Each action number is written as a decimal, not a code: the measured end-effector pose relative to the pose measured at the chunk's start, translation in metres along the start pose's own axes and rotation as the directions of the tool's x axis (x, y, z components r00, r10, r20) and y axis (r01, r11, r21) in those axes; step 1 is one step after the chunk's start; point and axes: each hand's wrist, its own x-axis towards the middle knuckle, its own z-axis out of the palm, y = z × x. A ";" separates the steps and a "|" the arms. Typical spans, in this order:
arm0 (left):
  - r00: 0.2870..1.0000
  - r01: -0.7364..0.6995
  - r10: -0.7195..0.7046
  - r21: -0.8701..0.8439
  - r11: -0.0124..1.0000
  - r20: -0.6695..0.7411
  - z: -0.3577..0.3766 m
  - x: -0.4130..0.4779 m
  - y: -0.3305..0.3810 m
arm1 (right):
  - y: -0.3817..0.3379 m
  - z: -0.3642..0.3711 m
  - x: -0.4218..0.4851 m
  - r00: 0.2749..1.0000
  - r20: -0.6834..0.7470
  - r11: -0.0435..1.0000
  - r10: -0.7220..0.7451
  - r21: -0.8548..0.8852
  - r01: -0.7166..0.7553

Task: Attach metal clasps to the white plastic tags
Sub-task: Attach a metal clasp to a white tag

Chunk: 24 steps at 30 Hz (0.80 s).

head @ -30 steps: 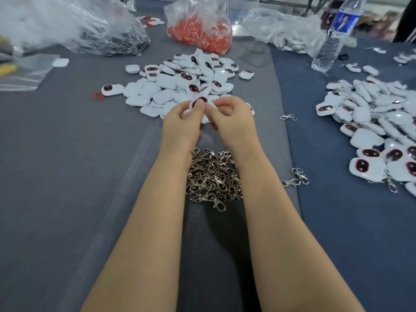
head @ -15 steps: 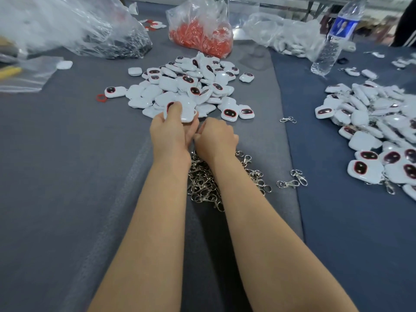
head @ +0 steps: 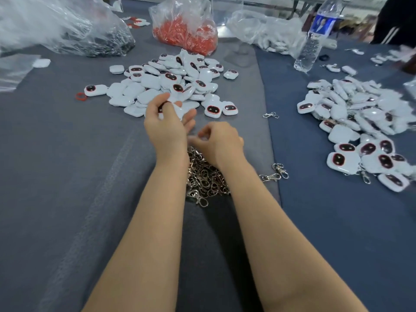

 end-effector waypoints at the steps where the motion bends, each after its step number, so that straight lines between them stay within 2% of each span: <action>1: 1.000 -0.014 0.013 -0.012 1.000 -0.018 -0.001 0.003 0.001 | -0.005 0.005 0.001 1.000 0.013 0.998 0.013 -0.064 -0.013; 5: 0.999 0.015 -0.016 -0.032 0.999 -0.047 -0.004 0.004 -0.002 | -0.018 0.013 0.003 1.000 0.000 0.983 -0.006 -0.182 0.006; 7: 0.999 -0.005 0.006 0.024 1.000 -0.044 -0.004 0.001 -0.005 | -0.017 0.014 0.002 1.000 -0.008 0.989 -0.015 -0.147 0.014; 9: 1.000 -0.025 0.026 0.127 0.992 -0.006 -0.004 0.001 -0.008 | -0.010 0.007 0.001 0.998 -0.056 0.993 -0.013 0.113 0.019; 10: 0.999 -0.036 0.031 0.199 0.979 0.029 -0.004 0.001 -0.009 | -0.006 0.000 0.000 0.996 -0.089 0.958 -0.002 0.286 0.027; 12: 0.992 -0.078 0.036 0.352 0.933 0.125 -0.002 0.000 -0.010 | 0.005 -0.017 -0.002 0.990 -0.132 0.816 0.045 0.576 0.040; 13: 0.981 -0.121 0.043 0.430 0.895 0.187 -0.001 -0.003 -0.011 | 0.012 -0.026 -0.003 0.992 -0.114 0.712 0.052 0.701 0.043; 15: 0.939 -0.268 0.091 0.537 0.800 0.333 0.002 -0.011 -0.014 | 0.024 -0.041 -0.008 0.997 -0.074 0.545 0.013 0.837 0.056; 17: 0.887 -0.377 0.108 0.572 0.728 0.448 0.004 -0.017 -0.017 | 0.034 -0.047 -0.012 0.998 -0.064 0.509 -0.023 0.858 0.067; 19: 0.851 -0.423 0.075 0.595 0.683 0.519 0.006 -0.019 -0.019 | 0.040 -0.047 -0.016 0.996 -0.089 0.503 -0.011 0.860 0.083; 22: 0.835 -0.418 0.011 0.621 0.663 0.550 0.007 -0.018 -0.022 | 0.042 -0.046 -0.018 0.990 -0.142 0.546 0.022 0.831 0.107; 24: 0.848 -0.411 0.029 0.622 0.666 0.529 0.008 -0.018 -0.022 | 0.042 -0.045 -0.018 0.988 -0.151 0.566 0.015 0.816 0.116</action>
